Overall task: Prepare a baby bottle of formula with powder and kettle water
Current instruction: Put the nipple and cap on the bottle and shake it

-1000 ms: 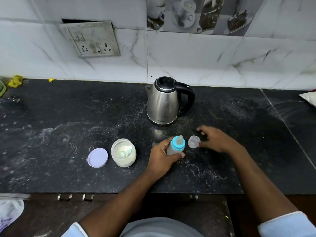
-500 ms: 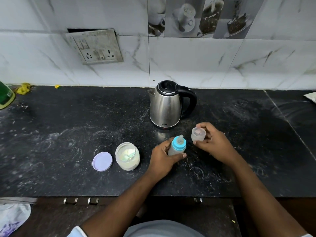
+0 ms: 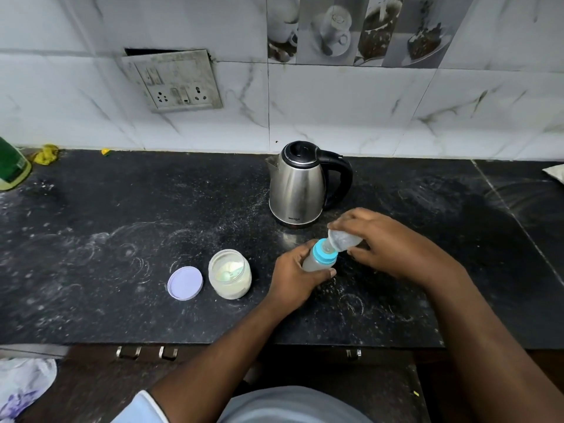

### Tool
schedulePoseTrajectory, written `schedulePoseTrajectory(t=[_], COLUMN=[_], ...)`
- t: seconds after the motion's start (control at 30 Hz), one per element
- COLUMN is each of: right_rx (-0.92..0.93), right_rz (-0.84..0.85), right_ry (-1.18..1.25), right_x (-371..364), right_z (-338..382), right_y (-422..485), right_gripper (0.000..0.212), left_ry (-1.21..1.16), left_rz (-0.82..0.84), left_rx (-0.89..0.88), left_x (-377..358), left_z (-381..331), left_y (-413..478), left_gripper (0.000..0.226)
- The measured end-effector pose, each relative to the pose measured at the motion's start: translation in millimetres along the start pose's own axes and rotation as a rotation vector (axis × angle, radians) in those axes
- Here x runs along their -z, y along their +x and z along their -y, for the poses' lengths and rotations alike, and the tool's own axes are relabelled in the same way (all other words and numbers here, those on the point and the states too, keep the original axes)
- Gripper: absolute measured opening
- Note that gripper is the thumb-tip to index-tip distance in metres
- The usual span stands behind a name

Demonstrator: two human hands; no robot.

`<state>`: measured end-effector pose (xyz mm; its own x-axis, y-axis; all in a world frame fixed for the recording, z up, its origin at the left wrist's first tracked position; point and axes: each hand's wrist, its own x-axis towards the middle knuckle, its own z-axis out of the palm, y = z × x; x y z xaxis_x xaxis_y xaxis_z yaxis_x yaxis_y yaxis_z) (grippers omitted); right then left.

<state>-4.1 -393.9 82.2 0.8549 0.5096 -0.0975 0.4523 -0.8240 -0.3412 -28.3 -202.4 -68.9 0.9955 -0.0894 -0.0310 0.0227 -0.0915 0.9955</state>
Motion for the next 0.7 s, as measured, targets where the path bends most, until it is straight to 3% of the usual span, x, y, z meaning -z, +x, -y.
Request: schedulePoseTrajectory(t=[0.17,0.33,0.7], right_rx=[0.055,0.062,0.040], right_rz=[0.057,0.102,0.097], right_ry=[-0.062,-0.120,-0.050], right_x=[2,-6,5], right_z=[3,11,21], right_y=[5,11,17], right_gripper=[0.060,0.046,0.049], left_ry=[0.064,0.076,0.006], left_rz=[-0.006,0.004,0.025], left_rx=[-0.025,-0.035,-0.002], left_x=[1,-1,7], left_z=[-2,-10,-18], left_y=[-1,-1,-2], left_gripper=[0.057,0.057,0.052])
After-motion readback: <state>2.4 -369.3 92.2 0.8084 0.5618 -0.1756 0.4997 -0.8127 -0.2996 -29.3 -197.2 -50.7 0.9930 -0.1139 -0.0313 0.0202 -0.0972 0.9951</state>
